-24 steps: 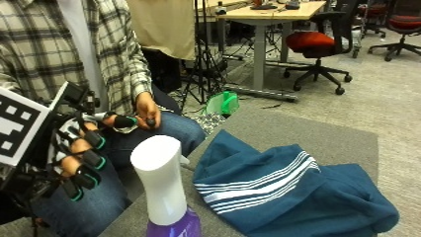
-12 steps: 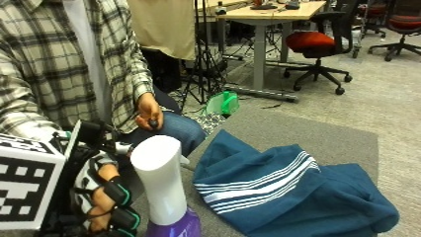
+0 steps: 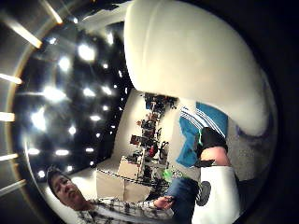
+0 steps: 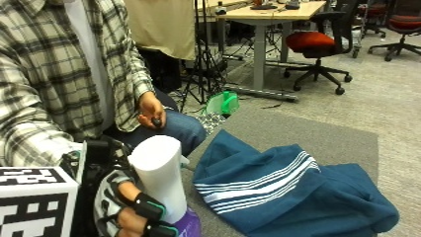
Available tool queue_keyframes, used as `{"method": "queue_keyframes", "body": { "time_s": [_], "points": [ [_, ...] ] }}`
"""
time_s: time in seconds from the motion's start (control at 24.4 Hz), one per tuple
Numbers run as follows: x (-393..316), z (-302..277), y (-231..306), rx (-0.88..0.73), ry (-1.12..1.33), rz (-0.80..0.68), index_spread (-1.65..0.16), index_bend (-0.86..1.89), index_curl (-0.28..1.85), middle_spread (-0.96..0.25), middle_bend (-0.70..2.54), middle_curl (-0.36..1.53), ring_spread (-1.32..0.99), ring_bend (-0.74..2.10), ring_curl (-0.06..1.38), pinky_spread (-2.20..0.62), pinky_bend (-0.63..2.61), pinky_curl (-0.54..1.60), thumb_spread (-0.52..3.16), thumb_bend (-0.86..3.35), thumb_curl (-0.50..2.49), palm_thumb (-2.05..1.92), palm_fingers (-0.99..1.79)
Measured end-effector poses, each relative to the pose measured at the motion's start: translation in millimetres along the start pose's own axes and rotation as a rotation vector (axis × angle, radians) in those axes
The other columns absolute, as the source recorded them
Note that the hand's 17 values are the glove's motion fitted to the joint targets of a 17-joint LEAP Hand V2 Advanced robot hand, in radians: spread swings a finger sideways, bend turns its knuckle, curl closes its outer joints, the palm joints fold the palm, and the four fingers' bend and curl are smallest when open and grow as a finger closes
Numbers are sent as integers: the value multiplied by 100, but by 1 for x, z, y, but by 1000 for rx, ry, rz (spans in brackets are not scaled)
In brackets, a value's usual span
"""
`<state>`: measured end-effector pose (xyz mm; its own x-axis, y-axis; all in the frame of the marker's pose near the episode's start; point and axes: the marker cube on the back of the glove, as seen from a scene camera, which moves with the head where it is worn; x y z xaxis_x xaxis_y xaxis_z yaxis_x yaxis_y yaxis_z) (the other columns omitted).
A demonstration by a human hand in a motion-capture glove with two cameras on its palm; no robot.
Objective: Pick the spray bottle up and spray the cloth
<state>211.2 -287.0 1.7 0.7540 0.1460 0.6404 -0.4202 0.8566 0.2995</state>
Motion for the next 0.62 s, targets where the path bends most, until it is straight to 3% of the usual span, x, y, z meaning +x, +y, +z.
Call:
{"method": "queue_keyframes", "body": {
  "time_s": [0.62],
  "points": [
    [7, 17, -31, 147, -188, -106, -25, 15, 25, -7, 44, 39, -9, 54, 30, 6, 59, 25, 77, 1, 58, 108, 86]
  ]
}}
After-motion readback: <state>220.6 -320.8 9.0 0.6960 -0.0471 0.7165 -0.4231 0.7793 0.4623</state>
